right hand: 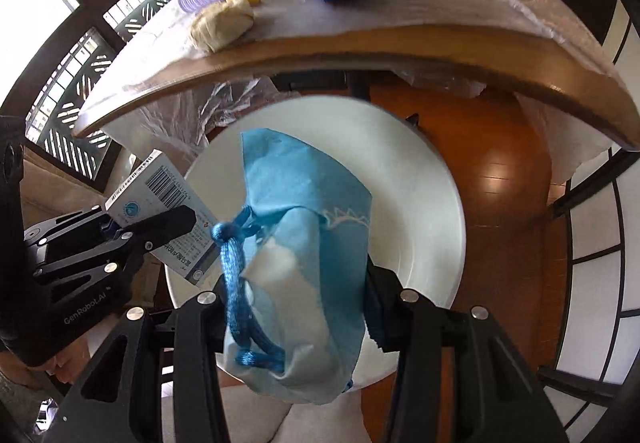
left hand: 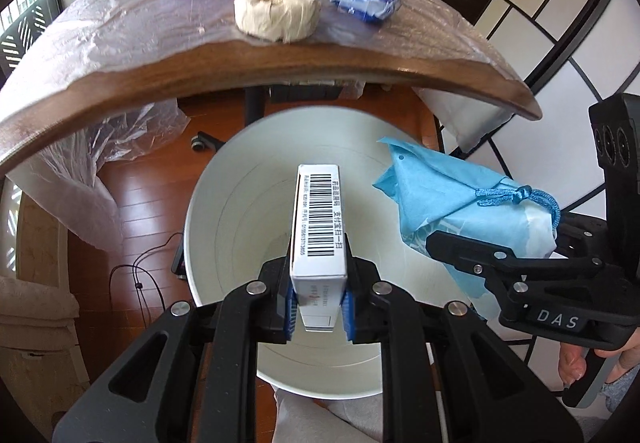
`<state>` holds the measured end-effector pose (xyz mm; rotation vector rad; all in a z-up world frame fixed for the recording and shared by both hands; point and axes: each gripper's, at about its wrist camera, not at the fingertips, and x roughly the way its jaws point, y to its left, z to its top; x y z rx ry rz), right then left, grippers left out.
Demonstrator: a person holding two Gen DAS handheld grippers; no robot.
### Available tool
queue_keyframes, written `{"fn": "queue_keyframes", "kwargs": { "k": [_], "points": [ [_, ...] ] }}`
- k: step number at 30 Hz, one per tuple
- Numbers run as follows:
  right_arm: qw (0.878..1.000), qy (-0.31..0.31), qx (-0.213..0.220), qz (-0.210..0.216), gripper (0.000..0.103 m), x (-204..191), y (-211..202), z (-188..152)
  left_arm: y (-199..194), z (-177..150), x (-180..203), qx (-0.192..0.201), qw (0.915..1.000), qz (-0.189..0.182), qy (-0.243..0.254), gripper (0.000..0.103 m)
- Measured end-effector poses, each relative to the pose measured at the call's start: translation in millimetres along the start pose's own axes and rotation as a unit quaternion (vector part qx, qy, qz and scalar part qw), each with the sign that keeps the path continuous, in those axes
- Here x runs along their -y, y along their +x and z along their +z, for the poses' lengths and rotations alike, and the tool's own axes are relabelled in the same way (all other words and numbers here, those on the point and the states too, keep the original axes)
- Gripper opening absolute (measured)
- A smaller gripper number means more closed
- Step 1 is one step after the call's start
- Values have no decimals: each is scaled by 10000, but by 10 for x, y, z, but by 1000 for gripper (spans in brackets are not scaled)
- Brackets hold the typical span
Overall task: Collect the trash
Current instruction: 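Carry the box with the left tool while the right tool carries the bag over the white bin, then open the left tool to drop the box while the right tool drops the bag into the bin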
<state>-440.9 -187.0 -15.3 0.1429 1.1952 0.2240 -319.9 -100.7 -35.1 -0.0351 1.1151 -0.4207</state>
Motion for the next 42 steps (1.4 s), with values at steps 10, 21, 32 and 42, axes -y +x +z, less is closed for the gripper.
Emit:
{"fn": "queue_keyframes", "kwargs": {
  "k": [10, 21, 32, 42],
  "points": [
    [9989, -122, -439, -59, 45, 105, 332, 1, 281, -14, -12, -297, 9994, 106, -171, 20],
    [9982, -146, -579, -116, 45, 179, 459, 3, 492, -10, 44, -507, 9983, 251, -105, 20],
    [9980, -146, -603, -147, 45, 174, 482, 13, 558, -18, 73, -602, 9977, 286, -79, 20],
    [9975, -132, -665, -208, 45, 223, 539, 18, 615, -4, 53, -663, 9973, 319, -62, 20]
  ]
}}
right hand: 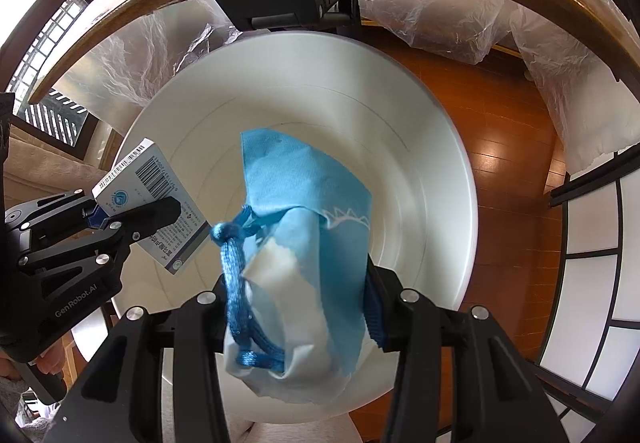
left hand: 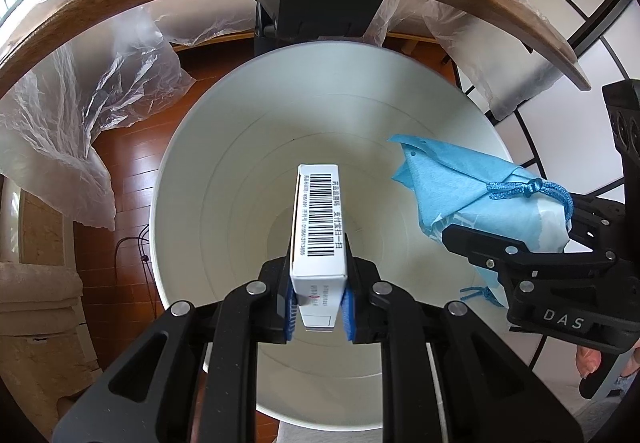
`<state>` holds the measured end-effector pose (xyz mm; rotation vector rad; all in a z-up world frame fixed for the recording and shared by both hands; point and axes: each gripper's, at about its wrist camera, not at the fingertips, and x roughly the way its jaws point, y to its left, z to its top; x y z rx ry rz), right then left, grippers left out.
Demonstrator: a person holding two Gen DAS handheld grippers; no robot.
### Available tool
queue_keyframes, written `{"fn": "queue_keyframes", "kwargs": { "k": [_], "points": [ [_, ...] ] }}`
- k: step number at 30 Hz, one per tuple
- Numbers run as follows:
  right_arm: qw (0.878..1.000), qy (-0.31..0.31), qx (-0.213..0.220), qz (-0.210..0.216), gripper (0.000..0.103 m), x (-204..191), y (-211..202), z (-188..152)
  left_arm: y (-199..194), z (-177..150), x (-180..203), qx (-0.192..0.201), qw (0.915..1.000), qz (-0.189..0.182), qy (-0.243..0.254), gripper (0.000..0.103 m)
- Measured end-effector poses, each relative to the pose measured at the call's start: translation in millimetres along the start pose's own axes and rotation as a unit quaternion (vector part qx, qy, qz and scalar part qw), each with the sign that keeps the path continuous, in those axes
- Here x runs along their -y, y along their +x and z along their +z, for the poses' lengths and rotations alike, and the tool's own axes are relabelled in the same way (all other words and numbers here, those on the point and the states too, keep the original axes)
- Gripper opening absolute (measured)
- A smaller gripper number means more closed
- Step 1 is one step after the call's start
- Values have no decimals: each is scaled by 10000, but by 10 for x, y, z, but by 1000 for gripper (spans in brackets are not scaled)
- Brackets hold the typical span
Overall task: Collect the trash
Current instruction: 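Open the left tool to drop the box while the right tool drops the bag into the bin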
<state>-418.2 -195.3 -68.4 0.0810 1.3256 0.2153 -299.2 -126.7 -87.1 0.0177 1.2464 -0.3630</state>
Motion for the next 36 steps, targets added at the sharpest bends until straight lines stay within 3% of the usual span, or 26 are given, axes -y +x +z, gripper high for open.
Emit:
{"fn": "queue_keyframes", "kwargs": {
  "k": [14, 18, 22, 26, 29, 36],
  "points": [
    [9999, 109, -45, -62, 47, 11, 28, 11, 13, 14, -56, -22, 10000, 23, -89, 20],
    [9998, 144, -31, -92, 55, 29, 29, 14, 21, 11, -88, -28, 9999, 33, -127, 21],
    [9998, 190, 19, -104, 58, 58, 9, 28, 7, 20, -115, 25, 9999, 56, -153, 43],
    [9996, 217, 91, -130, 60, 80, -36, 42, -30, 34, -125, 88, 9998, 109, -111, 46],
    [9993, 201, 240, -187, 68, 105, -150, 55, -97, 43, -142, 158, 9997, 140, -114, 52],
    [9915, -26, 1266, -312, 91, 147, -825, 69, -632, 82, -163, 826, 9959, 331, -147, 77]
  ]
}}
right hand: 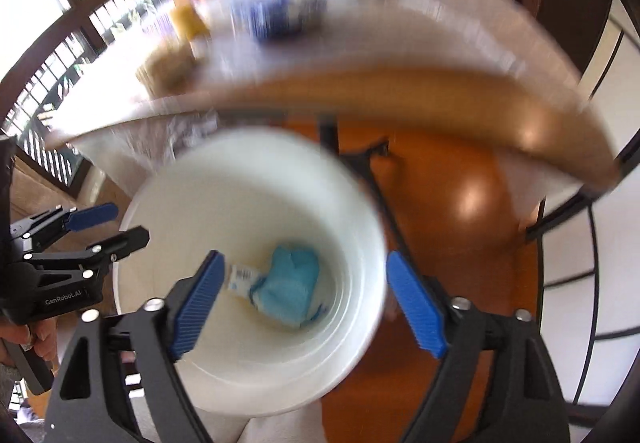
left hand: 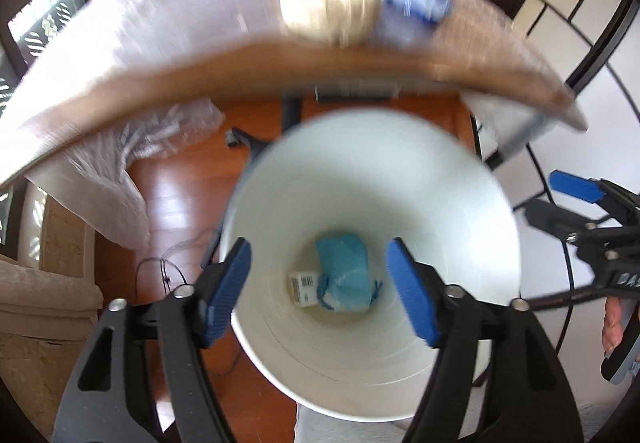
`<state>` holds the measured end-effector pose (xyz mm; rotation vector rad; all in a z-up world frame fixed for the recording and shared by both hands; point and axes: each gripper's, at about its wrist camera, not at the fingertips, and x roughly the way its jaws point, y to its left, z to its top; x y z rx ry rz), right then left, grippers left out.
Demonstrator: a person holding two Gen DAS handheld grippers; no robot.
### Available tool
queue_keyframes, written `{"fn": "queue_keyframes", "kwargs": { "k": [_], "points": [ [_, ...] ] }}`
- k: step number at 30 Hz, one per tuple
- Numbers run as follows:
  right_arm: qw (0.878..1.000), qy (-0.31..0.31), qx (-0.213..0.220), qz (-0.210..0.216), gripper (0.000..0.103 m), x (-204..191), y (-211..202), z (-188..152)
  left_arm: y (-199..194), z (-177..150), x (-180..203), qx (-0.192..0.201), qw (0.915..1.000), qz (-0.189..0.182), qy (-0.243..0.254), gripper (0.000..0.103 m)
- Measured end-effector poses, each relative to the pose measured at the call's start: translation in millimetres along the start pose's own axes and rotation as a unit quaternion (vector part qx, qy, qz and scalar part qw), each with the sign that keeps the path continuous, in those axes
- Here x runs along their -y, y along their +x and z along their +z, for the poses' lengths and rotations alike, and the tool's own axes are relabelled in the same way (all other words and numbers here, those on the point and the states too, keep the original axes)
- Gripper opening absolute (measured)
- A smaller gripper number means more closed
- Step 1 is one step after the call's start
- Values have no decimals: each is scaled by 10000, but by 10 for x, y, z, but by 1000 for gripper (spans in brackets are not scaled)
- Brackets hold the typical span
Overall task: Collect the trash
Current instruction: 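Open the left tool to drop the box while the right tool drops the bag into the bin, then move the left tool to the beige tissue bundle while the right tool approaches the Tempo pack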
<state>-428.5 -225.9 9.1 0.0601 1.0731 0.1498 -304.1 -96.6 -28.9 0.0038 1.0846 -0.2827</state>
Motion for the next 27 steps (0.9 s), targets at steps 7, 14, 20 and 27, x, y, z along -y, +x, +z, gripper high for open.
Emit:
{"fn": "queue_keyframes", "kwargs": {
  "k": [7, 14, 20, 27],
  "points": [
    [9832, -345, 1749, -381, 99, -24, -775, 291, -708, 321, 20, 1535, 9872, 336, -278, 101],
    [9846, -258, 1730, -47, 99, -5, -760, 579, -647, 586, 0, 1313, 9908, 77, -323, 101],
    [9865, -392, 1593, 20, 99, -74, -563, 746, -577, 616, 68, 1118, 9929, 395, -105, 101],
    [9885, -401, 1460, -44, 99, -149, -299, 997, -430, 755, -40, 1003, 9945, 297, 59, 101]
  ]
}}
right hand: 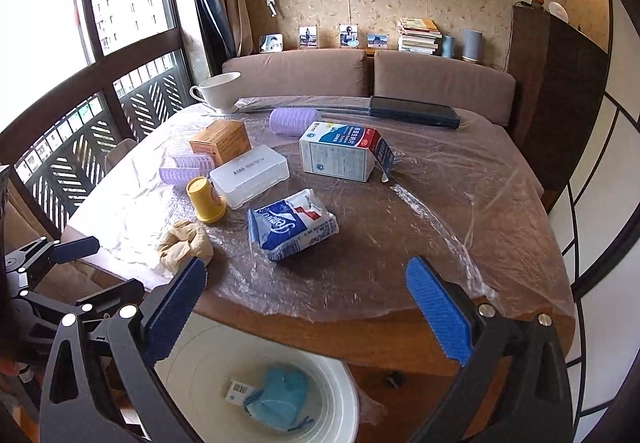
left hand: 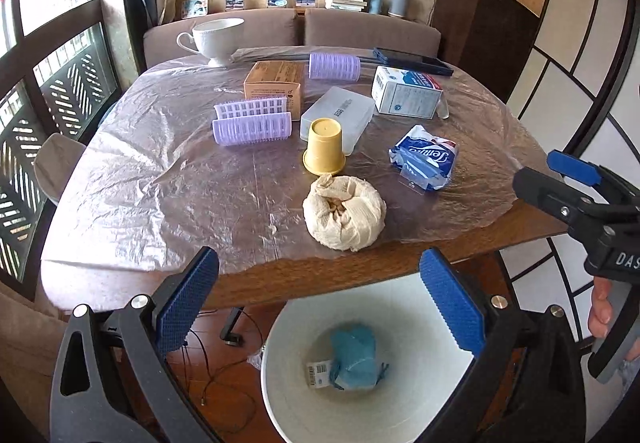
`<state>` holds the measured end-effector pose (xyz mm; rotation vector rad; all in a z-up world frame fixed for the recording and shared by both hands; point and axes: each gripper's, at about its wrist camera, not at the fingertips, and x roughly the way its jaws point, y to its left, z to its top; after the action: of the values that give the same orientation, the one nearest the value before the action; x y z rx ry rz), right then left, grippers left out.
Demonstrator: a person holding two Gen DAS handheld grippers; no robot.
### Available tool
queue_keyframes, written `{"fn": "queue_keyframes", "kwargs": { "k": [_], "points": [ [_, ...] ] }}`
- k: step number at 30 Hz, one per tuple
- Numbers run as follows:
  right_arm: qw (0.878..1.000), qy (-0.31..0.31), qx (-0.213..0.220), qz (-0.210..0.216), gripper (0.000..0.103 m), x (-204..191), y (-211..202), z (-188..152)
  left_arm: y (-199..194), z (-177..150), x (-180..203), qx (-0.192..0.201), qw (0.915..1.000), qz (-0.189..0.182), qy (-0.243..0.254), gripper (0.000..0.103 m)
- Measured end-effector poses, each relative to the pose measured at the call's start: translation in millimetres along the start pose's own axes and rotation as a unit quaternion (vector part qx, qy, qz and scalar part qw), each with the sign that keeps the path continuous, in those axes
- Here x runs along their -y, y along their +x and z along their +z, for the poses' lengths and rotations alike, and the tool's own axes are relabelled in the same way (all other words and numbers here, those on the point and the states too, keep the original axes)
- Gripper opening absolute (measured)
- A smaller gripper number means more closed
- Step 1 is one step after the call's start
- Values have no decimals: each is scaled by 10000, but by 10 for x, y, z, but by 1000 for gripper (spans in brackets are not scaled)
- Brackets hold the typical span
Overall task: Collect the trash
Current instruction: 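Move the left tool to the beige tissue bundle while the right tool approaches the Tempo pack, then close the left tool on the beige tissue bundle while the right tool grasps the Tempo tissue pack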
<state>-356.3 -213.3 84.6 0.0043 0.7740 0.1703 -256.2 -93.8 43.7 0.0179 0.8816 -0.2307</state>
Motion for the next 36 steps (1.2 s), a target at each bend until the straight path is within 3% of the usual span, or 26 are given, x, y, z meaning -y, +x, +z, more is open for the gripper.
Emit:
{"fn": "queue_keyframes", "kwargs": {
  "k": [8, 14, 21, 25, 36],
  "points": [
    [9993, -89, -285, -238, 99, -93, 431, 125, 242, 143, -65, -195, 9988, -375, 237, 101],
    [9985, -137, -509, -125, 99, -127, 708, 185, 394, 186, -16, -304, 9974, -407, 513, 101],
    [9962, -518, -701, 35, 99, -146, 939, 241, 477, 239, -45, -339, 9981, -475, 182, 96],
    [9953, -589, -759, 101, 99, -124, 1029, 262, 517, 240, -22, -363, 9982, -378, 300, 90],
    [9936, -826, -739, 218, 99, -156, 1149, 288, 595, 269, -10, -373, 9982, -314, 344, 85]
  ]
}}
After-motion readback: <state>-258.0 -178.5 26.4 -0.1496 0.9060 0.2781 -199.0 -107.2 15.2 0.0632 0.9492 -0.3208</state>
